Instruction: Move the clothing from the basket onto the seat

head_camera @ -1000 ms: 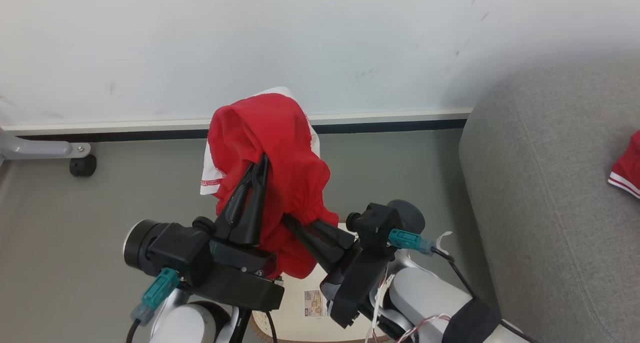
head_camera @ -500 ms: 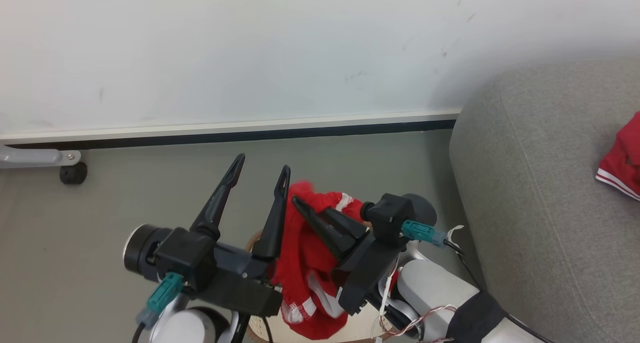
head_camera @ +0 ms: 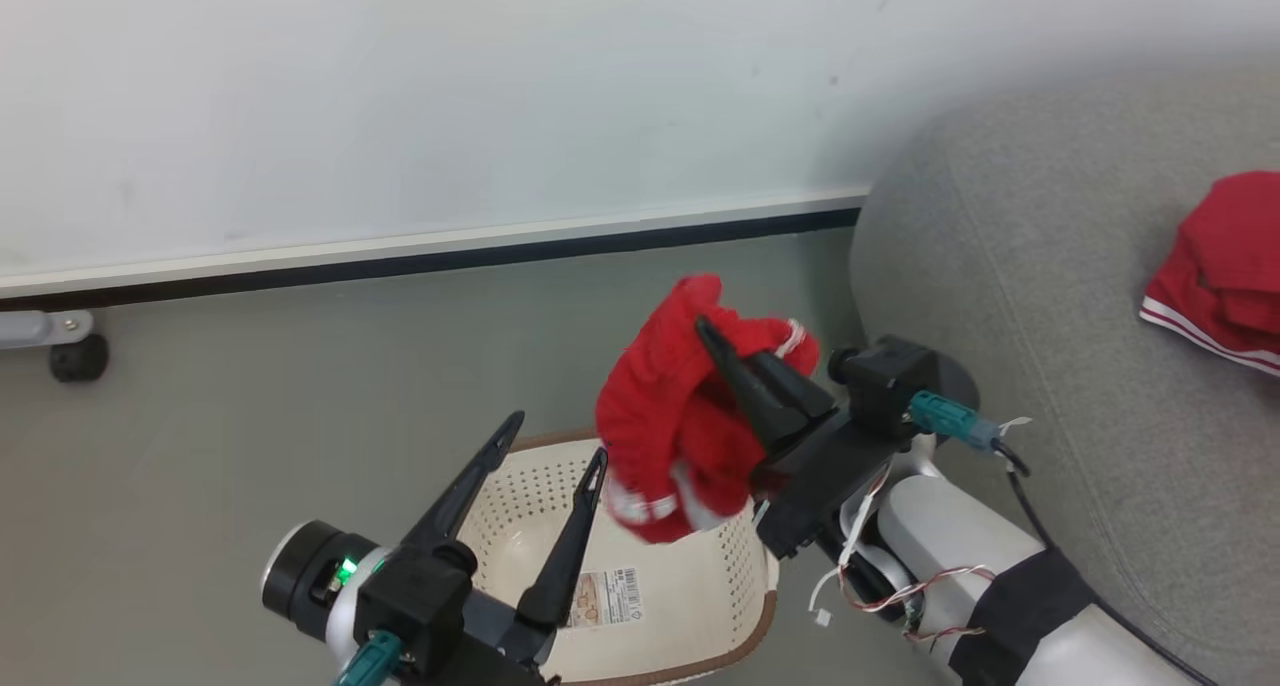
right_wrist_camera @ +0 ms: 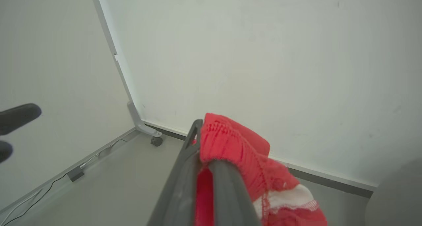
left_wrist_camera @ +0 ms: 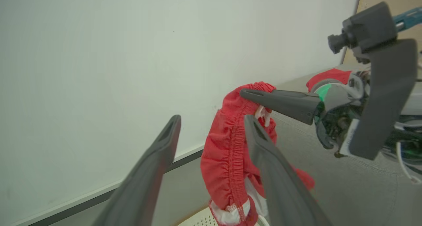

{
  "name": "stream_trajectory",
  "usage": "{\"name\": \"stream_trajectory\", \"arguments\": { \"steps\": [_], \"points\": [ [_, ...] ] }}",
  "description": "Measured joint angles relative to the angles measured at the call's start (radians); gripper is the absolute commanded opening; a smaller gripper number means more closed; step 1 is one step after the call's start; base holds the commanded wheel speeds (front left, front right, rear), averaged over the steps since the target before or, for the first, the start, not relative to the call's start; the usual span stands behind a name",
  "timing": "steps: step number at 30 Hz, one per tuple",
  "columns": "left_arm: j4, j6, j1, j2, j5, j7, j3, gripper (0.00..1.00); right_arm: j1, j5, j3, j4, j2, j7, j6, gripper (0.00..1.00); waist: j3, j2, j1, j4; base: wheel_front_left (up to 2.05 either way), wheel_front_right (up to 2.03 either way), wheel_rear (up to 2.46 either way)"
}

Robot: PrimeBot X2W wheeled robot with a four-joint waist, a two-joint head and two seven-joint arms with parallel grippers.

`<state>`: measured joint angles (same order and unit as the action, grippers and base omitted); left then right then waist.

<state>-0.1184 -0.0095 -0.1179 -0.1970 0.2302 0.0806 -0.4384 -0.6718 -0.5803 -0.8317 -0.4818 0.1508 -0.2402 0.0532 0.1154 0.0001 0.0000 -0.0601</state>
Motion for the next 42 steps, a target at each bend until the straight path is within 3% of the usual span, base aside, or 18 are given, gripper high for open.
{"name": "stream_trajectory", "arguments": {
  "steps": [10,24,42],
  "points": [
    [-0.029,-0.034,0.022,-0.031,-0.017,-0.024,-0.050,1.00,0.007,0.000,0.069,0.038,0.044,-0.008,-0.047,0.00,0.035,0.0000,0.0000,-0.092,0.00,0.00,0.00],
    [-0.079,-0.054,0.021,-0.078,-0.054,-0.062,-0.075,1.00,0.071,-0.002,0.171,0.112,0.097,-0.009,-0.116,0.00,0.087,0.0000,0.0001,-0.277,0.00,0.00,0.00],
    [-0.121,-0.063,0.002,-0.120,-0.074,-0.108,-0.078,1.00,0.135,0.000,0.260,0.187,0.106,-0.009,-0.138,0.00,0.165,0.0000,-0.0001,-0.476,0.00,0.00,0.00]
  ]
}}
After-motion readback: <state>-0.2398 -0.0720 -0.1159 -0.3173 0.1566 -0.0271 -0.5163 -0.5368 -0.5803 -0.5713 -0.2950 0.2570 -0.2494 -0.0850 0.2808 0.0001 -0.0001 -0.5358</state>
